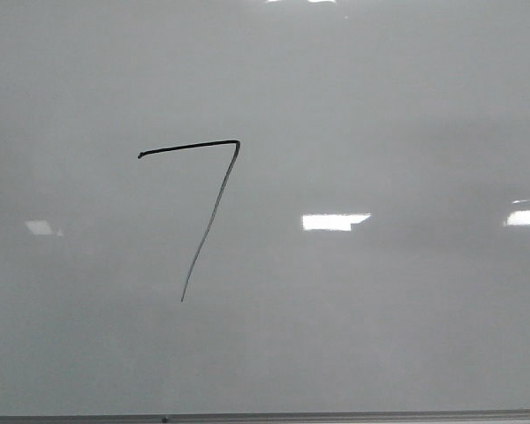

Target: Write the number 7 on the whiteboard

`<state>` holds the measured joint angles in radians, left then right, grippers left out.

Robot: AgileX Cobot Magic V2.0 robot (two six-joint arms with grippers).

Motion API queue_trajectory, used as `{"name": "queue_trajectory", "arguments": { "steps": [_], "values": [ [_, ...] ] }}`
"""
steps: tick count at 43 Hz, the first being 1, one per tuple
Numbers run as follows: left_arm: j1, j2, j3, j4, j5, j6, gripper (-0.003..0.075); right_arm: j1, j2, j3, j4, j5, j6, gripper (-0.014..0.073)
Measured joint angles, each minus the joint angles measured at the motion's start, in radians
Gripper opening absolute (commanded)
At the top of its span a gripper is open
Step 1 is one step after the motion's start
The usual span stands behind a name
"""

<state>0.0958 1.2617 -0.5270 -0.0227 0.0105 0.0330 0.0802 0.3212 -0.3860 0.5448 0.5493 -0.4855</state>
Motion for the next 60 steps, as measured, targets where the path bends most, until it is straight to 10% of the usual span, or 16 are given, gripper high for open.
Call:
{"name": "queue_trajectory", "arguments": {
  "steps": [27,43,60],
  "values": [
    [-0.017,0.227,-0.012,0.03,-0.235,-0.002,-0.0011,0.0,0.0,0.003,0.0,-0.003,0.002,-0.0058],
    [-0.017,0.236,-0.022,0.034,-0.223,-0.002,0.0471,0.0,0.0,0.008,0.0,-0.004,0.002,-0.0058],
    [-0.017,0.103,-0.022,0.036,-0.165,-0.002,0.0494,0.0,0.0,0.009,0.0,-0.004,0.002,-0.0058]
  ]
}}
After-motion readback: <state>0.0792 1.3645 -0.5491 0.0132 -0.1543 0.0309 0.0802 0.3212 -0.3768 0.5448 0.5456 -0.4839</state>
